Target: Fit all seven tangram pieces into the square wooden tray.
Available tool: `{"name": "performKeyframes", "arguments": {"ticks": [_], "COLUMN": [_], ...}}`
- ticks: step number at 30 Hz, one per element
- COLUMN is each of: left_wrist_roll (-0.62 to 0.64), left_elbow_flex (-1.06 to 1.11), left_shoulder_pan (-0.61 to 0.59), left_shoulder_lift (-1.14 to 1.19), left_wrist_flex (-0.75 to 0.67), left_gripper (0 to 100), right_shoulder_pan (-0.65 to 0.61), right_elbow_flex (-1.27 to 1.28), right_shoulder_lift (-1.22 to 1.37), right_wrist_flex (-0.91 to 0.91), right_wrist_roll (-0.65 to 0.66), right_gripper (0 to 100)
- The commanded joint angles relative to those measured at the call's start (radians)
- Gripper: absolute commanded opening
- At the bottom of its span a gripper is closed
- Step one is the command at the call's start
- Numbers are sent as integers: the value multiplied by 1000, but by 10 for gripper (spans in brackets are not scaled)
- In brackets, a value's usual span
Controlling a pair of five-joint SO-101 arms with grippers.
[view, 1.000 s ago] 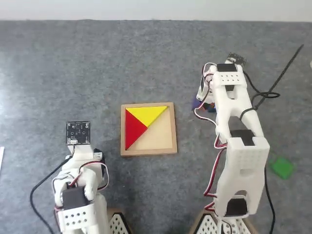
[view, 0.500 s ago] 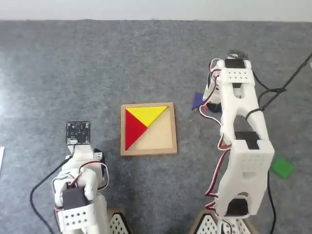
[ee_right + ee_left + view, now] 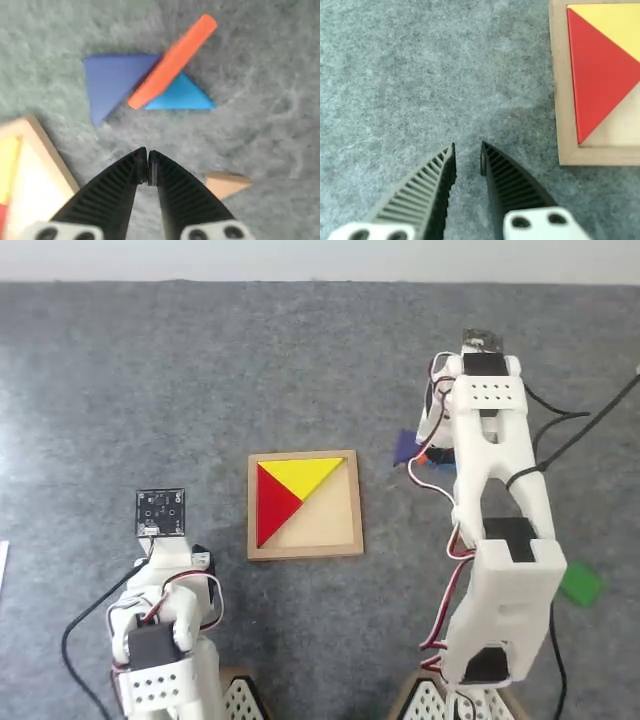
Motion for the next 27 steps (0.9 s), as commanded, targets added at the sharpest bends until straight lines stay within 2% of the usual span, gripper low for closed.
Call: {"name": "performKeyframes", "arguments": {"ticks": [1,5,7,15,24,27], "left_wrist_roll": [-2,-2,-2,-2,-2,-2], "left_elbow_flex": [-12,-12,-12,-12,-12,-12], "left_shoulder_pan": [0,0,0,0,2,2], "left_shoulder_lift": [-18,-18,-18,-18,-18,-18], "left_wrist_flex": [3,3,3,3,3,3], "left_gripper": [82,82,82,82,82,82], "right_shoulder_pan": [-16,-19,-25,-4,42,73], "right_elbow_flex": [-54,-54,-54,-92,-422,-520], "right_shoulder_lift": [-73,-79,-82,61,346,423], "right_wrist_flex": [-48,-64,-62,-249,-76,10], "right_wrist_roll": [-166,-279,-292,-288,-288,-287], "right_gripper": [143,310,344,274,169,107]}}
